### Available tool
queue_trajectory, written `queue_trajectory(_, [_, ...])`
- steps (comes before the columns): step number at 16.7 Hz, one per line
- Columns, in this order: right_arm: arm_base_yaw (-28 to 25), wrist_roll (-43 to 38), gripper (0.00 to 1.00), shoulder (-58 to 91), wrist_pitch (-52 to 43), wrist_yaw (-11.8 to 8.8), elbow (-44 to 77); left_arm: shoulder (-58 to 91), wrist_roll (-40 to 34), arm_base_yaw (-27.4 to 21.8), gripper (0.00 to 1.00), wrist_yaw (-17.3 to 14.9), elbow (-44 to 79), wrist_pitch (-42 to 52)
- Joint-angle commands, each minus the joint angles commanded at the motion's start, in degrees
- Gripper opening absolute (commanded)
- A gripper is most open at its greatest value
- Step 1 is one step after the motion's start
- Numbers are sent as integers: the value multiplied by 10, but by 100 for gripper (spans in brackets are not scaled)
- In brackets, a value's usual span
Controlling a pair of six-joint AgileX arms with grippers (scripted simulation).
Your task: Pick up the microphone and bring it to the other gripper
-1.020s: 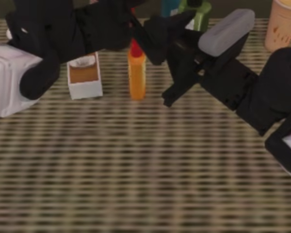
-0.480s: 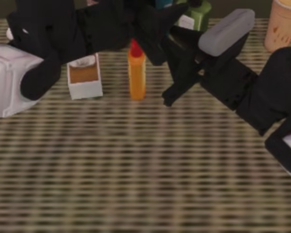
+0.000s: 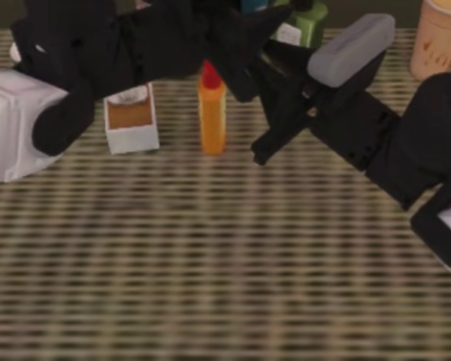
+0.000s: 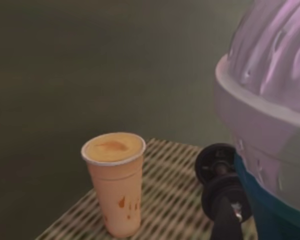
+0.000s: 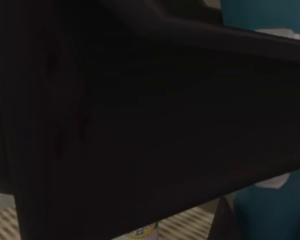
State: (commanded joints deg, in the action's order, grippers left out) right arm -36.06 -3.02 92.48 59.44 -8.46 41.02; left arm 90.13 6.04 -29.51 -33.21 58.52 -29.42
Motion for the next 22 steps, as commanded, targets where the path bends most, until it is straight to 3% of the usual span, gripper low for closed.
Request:
queue_trajectory(12, [0, 0, 98, 0, 0, 0, 0, 0, 0, 0, 0, 0, 0, 0])
queue_trajectory(22, [2, 1, 100, 1, 0, 1, -3, -3, 2, 1, 0, 1, 2, 1])
